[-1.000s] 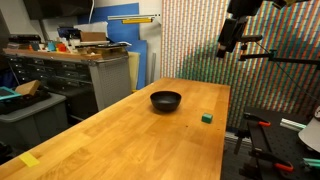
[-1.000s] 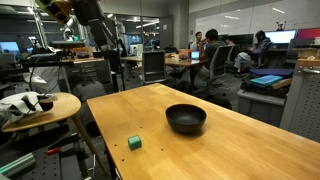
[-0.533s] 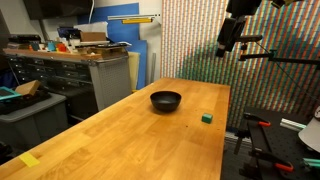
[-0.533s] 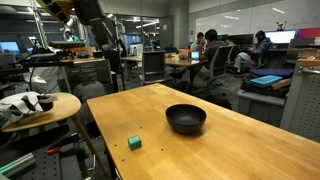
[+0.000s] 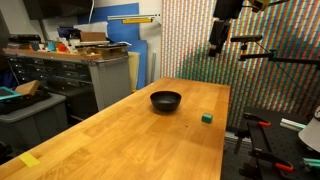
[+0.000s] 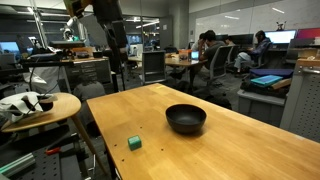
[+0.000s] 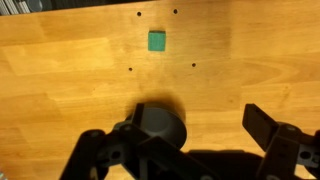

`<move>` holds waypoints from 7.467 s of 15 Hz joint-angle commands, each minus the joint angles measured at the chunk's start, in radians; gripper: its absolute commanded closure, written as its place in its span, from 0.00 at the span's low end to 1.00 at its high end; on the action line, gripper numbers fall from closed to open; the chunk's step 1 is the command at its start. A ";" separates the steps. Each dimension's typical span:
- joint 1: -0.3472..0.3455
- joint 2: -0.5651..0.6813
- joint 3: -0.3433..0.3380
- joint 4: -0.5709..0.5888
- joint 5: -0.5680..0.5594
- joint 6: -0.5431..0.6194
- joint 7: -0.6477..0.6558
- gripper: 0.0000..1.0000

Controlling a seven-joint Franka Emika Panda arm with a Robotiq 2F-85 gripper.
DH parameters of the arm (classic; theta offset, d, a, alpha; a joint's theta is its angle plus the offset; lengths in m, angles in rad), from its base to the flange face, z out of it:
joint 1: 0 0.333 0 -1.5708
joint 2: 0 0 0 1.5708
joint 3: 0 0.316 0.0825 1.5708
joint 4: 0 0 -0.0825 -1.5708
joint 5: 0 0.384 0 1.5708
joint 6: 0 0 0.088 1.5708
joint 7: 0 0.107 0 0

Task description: Put the block in the bowl

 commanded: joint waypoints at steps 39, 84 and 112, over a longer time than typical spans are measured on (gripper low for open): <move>0.162 0.842 -0.246 -0.014 -0.292 0.657 0.380 0.32; -0.130 1.143 -0.060 0.914 0.072 -0.052 -0.543 0.83; -0.121 1.071 -0.050 0.894 0.072 -0.065 -0.502 0.00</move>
